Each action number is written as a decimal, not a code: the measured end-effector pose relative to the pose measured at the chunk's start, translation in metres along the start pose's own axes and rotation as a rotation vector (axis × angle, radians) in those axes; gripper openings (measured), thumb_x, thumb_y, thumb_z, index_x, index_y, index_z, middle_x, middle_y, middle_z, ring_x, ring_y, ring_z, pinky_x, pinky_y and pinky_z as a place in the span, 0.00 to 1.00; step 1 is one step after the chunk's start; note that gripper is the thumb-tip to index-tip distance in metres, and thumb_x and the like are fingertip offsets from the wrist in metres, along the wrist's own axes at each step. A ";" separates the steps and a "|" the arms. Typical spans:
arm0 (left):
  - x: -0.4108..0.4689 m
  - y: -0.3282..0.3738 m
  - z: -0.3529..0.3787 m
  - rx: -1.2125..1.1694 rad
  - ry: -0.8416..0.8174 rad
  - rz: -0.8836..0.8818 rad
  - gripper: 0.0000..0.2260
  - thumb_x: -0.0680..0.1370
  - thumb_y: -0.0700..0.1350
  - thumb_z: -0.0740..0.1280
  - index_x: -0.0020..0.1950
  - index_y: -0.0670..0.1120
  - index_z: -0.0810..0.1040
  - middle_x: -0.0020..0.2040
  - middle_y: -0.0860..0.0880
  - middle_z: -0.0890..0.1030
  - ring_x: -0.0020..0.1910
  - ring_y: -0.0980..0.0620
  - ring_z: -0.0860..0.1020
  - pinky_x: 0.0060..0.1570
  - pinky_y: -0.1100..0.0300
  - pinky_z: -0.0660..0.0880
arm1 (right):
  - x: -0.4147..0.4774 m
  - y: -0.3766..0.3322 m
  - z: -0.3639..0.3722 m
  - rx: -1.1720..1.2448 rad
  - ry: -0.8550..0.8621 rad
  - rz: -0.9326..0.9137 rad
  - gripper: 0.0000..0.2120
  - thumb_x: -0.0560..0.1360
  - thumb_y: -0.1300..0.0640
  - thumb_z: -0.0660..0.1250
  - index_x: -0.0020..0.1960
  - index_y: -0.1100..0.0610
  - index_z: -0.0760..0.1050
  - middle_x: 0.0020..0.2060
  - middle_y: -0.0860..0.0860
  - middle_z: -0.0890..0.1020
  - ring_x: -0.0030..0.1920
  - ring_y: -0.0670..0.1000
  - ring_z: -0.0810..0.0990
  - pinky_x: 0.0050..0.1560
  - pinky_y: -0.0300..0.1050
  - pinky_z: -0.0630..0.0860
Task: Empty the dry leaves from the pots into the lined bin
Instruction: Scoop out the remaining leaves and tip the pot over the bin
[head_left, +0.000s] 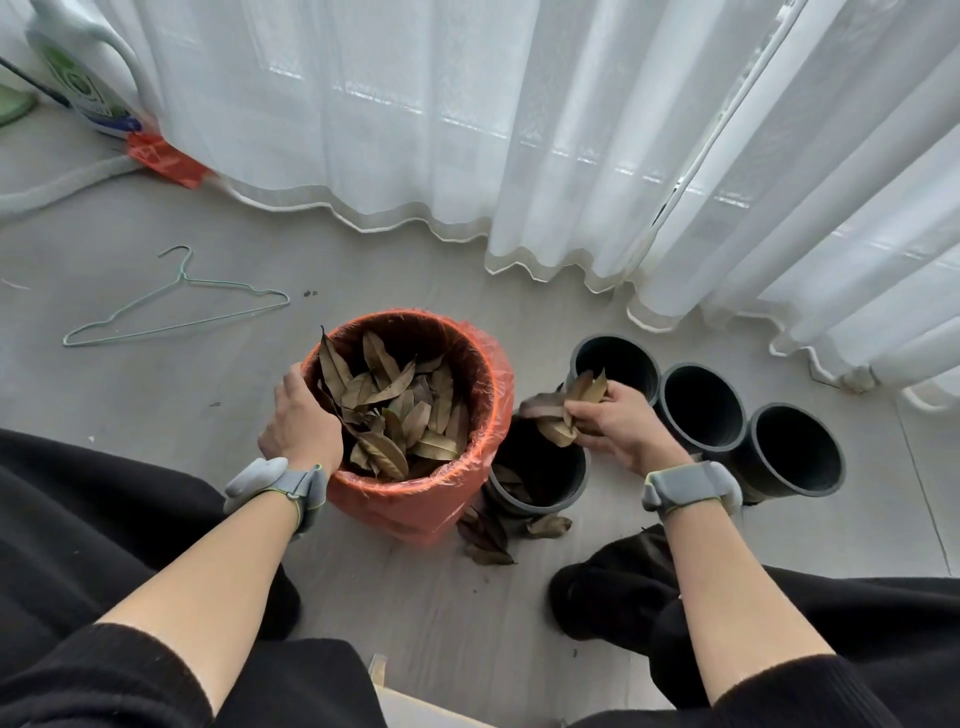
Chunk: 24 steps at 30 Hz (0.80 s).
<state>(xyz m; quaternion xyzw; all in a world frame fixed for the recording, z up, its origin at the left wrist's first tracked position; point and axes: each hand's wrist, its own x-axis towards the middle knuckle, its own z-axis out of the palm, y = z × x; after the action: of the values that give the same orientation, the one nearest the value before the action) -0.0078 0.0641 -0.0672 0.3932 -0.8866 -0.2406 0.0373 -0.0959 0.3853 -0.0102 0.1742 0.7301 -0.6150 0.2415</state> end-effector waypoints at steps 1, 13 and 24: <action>0.000 0.000 0.000 0.002 0.000 0.001 0.25 0.75 0.34 0.56 0.71 0.48 0.61 0.65 0.42 0.71 0.55 0.32 0.75 0.52 0.41 0.69 | -0.005 -0.013 0.002 0.021 -0.014 -0.040 0.07 0.75 0.69 0.68 0.50 0.59 0.74 0.48 0.58 0.81 0.42 0.53 0.82 0.35 0.44 0.80; 0.001 0.000 0.000 -0.006 0.009 0.017 0.25 0.76 0.35 0.55 0.72 0.48 0.61 0.65 0.43 0.70 0.55 0.33 0.75 0.51 0.42 0.69 | -0.044 -0.042 0.114 -0.256 -0.272 -0.395 0.16 0.74 0.62 0.71 0.60 0.56 0.73 0.52 0.55 0.78 0.45 0.51 0.82 0.40 0.50 0.84; 0.000 -0.002 0.001 -0.020 0.023 0.018 0.24 0.77 0.35 0.56 0.72 0.48 0.61 0.66 0.44 0.70 0.55 0.33 0.75 0.50 0.42 0.70 | 0.000 -0.020 0.072 -0.408 0.207 -0.468 0.11 0.78 0.57 0.66 0.59 0.58 0.75 0.49 0.51 0.82 0.42 0.46 0.80 0.49 0.42 0.78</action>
<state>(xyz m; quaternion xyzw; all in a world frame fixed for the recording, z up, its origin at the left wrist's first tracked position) -0.0070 0.0632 -0.0690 0.3874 -0.8872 -0.2446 0.0539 -0.0969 0.3113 -0.0027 0.0114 0.8793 -0.4737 0.0479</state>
